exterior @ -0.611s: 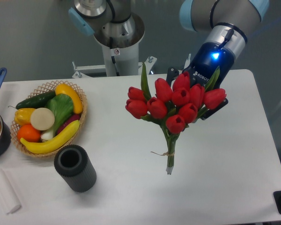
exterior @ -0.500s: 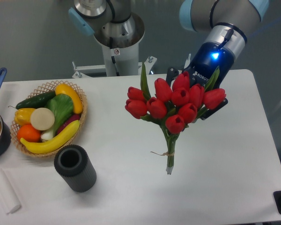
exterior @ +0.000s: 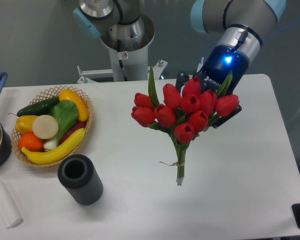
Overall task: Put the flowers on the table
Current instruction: 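Hold the red tulip bouquet and move it slightly toward the table center, then tilt the gripper and lower the tulips sideways onto the table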
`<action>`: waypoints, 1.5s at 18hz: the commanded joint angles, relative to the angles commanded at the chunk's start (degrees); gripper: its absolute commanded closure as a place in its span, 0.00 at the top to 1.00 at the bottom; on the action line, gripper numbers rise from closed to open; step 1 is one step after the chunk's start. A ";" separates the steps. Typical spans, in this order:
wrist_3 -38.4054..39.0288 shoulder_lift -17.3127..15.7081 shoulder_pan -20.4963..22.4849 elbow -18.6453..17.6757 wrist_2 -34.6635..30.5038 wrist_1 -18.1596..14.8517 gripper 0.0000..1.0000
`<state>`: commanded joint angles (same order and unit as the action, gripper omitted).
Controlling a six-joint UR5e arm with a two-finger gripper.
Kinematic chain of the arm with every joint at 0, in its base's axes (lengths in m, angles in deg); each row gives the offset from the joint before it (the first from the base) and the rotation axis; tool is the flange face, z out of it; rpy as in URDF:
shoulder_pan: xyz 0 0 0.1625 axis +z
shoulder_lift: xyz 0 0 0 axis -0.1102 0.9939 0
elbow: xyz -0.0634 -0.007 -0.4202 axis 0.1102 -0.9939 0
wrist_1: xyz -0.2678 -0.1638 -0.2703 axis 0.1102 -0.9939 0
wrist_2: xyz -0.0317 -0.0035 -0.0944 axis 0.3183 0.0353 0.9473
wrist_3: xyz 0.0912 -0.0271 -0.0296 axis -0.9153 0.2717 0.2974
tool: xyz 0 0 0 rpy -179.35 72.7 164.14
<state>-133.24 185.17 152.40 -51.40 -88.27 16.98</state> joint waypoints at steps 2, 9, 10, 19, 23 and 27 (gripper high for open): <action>0.00 0.00 0.00 -0.09 0.00 0.00 0.46; -0.09 -0.09 -0.09 -0.09 -1.75 -0.09 0.46; -0.09 -0.09 -0.09 0.00 -2.63 0.00 0.46; -0.09 -0.44 -0.97 0.35 -7.73 0.09 0.46; -0.17 -0.35 -2.63 0.96 -13.52 0.09 0.46; -0.09 -0.44 -4.56 1.58 -22.74 -0.09 0.46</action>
<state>-133.33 184.73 147.84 -49.82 -111.01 16.89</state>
